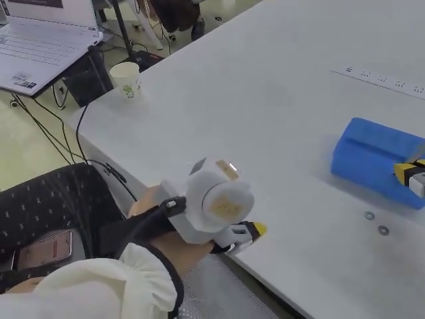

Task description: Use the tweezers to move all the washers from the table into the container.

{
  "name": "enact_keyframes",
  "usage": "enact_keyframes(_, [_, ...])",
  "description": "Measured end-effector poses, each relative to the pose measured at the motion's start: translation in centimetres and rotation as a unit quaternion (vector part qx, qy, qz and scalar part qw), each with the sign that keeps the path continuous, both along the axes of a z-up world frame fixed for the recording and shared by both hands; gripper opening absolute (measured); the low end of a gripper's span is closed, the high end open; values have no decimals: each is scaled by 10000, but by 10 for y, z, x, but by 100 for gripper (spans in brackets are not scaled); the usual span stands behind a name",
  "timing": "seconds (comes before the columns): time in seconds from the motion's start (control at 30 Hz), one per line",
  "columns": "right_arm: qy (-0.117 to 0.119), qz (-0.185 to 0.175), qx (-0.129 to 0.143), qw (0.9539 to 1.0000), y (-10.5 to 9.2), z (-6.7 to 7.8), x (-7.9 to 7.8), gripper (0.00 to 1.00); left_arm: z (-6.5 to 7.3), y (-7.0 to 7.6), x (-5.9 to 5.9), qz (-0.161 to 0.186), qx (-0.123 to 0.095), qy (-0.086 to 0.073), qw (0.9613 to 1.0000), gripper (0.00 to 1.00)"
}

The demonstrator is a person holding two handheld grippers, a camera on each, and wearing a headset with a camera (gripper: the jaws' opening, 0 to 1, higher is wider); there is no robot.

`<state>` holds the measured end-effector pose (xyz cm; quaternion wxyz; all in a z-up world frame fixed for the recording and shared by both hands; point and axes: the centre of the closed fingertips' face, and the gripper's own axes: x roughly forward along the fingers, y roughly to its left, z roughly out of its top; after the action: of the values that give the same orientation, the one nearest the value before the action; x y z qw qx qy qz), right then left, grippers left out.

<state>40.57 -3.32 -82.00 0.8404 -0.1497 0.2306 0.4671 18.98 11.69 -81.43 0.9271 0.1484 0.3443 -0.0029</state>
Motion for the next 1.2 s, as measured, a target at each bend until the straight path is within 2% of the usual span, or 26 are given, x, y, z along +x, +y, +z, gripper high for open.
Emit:
enact_keyframes(0.57, [16,-21,-26,10000,-2,-1,1,3,-1,0,1,-1,11,21,10000,82])
enact_keyframes(0.83, [-89,-6,262,9996,1,23,-2,3,-2,0,1,-9,21,22,10000,82])
enact_keyframes(0.9, [-95,9,371,9993,1,34,-6,3,-2,0,0,-11,23,24,10000,82])
enact_keyframes(0.97, [-148,75,391,9991,2,35,-8,3,-1,0,0,-15,25,22,10000,82])
enact_keyframes(1.0, [-189,97,382,9990,1,41,-13,3,-1,0,0,-14,21,17,10000,82])
enact_keyframes(1.2, [-290,267,495,9980,1,56,-28,3,-1,1,-2,-2,15,33,10000,82])
